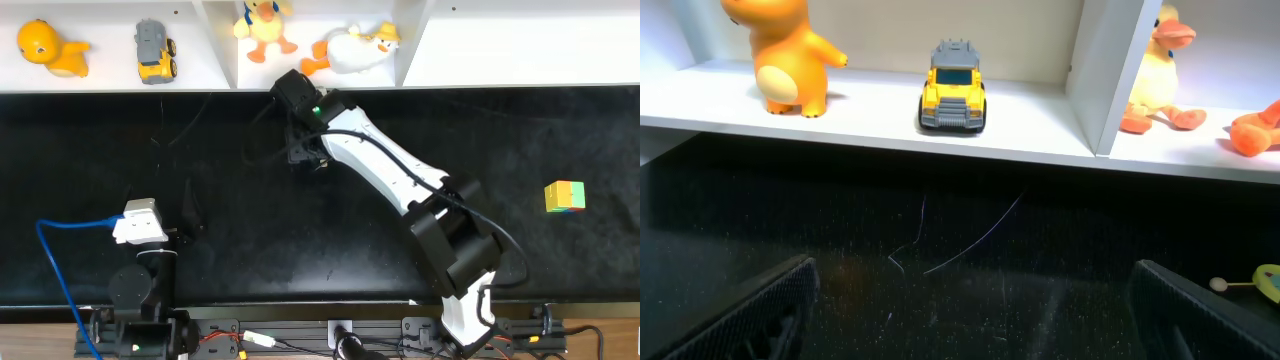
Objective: Store Toys
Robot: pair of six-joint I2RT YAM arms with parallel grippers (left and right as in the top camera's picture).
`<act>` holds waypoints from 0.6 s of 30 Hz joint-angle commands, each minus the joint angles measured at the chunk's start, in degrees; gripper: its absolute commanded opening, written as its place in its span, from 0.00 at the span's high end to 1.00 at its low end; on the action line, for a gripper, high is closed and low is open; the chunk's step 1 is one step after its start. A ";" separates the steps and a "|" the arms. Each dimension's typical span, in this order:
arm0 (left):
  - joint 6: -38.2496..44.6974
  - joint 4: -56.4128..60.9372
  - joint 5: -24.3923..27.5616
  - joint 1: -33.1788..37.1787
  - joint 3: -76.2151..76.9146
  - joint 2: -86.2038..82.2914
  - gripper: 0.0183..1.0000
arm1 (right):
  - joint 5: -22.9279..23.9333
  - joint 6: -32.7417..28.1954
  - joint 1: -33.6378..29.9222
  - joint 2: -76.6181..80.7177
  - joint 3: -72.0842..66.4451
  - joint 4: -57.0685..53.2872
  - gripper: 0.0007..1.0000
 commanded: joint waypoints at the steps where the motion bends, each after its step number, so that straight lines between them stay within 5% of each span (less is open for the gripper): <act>1: -0.61 0.17 0.76 -0.37 -0.55 -0.72 0.00 | -0.55 -0.35 -1.29 1.38 1.51 0.26 0.35; 8: -0.61 0.17 0.76 -0.37 -0.55 -0.72 0.00 | -2.75 -0.61 -1.38 3.56 1.51 -0.37 0.41; 18: -0.61 0.17 0.76 -0.37 -0.55 -0.72 0.00 | -2.73 -0.63 -1.40 3.76 1.51 -0.37 0.63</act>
